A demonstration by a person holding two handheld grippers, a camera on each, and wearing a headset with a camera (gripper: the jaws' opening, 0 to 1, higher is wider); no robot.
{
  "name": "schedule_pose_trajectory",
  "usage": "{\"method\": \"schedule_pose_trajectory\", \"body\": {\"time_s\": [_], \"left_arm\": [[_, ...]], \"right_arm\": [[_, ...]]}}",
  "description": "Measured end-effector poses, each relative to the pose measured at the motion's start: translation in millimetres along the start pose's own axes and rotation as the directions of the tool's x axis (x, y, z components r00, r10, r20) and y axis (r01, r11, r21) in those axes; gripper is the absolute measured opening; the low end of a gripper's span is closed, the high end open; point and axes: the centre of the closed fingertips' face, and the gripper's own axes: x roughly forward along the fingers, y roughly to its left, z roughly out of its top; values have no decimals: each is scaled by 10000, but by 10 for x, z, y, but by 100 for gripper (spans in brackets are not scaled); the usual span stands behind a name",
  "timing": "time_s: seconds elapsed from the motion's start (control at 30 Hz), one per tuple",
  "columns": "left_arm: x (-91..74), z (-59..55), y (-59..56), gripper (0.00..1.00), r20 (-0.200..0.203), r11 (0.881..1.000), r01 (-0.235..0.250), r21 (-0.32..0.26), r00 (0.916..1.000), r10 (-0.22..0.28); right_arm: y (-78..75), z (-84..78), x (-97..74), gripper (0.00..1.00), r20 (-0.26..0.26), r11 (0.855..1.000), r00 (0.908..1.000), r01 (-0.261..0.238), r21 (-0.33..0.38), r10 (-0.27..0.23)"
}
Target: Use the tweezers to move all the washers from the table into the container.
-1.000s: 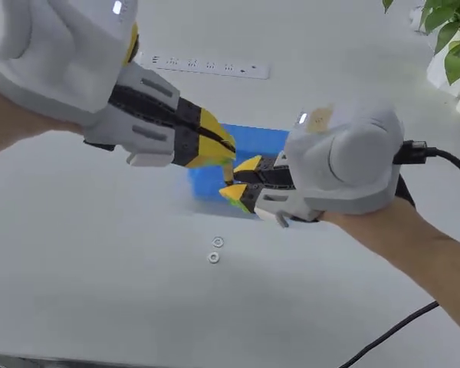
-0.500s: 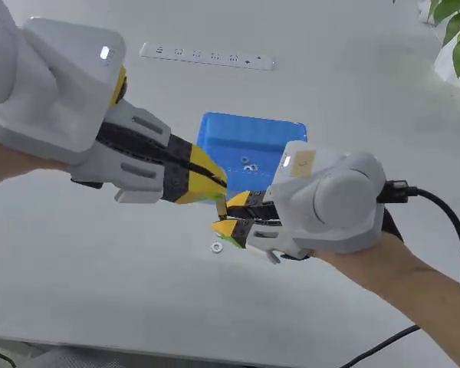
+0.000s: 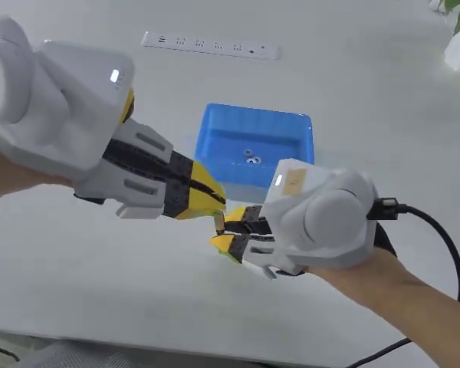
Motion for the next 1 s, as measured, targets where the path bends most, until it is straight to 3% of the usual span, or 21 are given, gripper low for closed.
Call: {"method": "schedule_pose_trajectory", "body": {"time_s": [0.23, 1.0], "left_arm": [[45, -94, 29, 5, -110, 9998, -59, -195, 9999, 57], [98, -203, 50, 5, -215, 9996, -176, -221, 9996, 171]], "right_arm": [[-1, -62, 79, 12, -138, 9997, 9999, -70, 223, 73], [-21, -149, 161, 12, -259, 9976, 9996, -87, 691, 105]]}}
